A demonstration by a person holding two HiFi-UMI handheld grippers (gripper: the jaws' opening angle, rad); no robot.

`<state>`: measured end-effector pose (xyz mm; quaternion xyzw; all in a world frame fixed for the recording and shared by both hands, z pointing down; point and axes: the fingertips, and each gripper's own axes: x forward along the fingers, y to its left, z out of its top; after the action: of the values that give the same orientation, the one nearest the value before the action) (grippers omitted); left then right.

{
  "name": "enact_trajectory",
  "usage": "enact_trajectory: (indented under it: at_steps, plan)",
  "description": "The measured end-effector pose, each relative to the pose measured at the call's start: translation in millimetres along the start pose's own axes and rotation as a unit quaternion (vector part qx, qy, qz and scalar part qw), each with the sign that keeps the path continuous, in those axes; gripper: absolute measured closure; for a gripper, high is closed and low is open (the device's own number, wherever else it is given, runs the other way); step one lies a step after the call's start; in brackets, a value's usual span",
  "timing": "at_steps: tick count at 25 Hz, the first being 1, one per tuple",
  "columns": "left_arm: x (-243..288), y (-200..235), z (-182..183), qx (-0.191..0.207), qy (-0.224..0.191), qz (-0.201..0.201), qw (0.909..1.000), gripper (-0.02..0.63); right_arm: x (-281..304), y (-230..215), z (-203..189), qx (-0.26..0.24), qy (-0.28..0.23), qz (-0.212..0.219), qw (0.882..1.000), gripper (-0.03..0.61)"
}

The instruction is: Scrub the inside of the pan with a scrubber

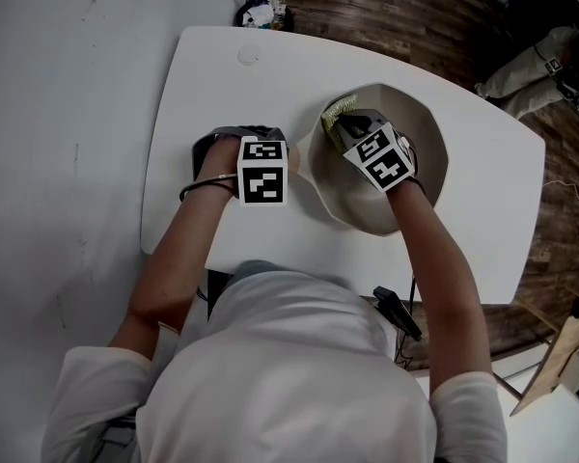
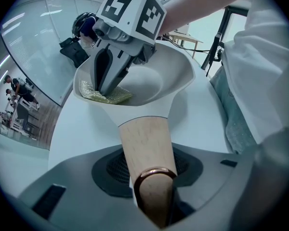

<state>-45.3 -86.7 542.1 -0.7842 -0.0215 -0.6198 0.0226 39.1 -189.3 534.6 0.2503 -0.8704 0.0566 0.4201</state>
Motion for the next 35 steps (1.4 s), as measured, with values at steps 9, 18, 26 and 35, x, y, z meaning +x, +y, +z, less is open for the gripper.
enact_trajectory:
  at_steps: [9, 18, 26, 35]
  plan:
    - [0, -1, 0, -0.005, 0.0, -0.001, 1.0, 0.443, -3, 34, 2, 0.089, -0.059, 0.066, 0.992, 0.552]
    - [2, -2, 1, -0.014, 0.005, -0.004, 0.9999, 0.445, -13, 70, -5, 0.148, -0.065, 0.165, 0.973, 0.552]
    - [5, -4, 0, -0.029, 0.012, -0.004, 0.9995, 0.445, -22, 89, -10, 0.14, -0.031, 0.228, 0.963, 0.552]
    - [4, -1, 2, -0.043, 0.014, 0.002, 0.999, 0.445, -41, 115, -35, 0.116, 0.033, 0.326, 0.938, 0.552]
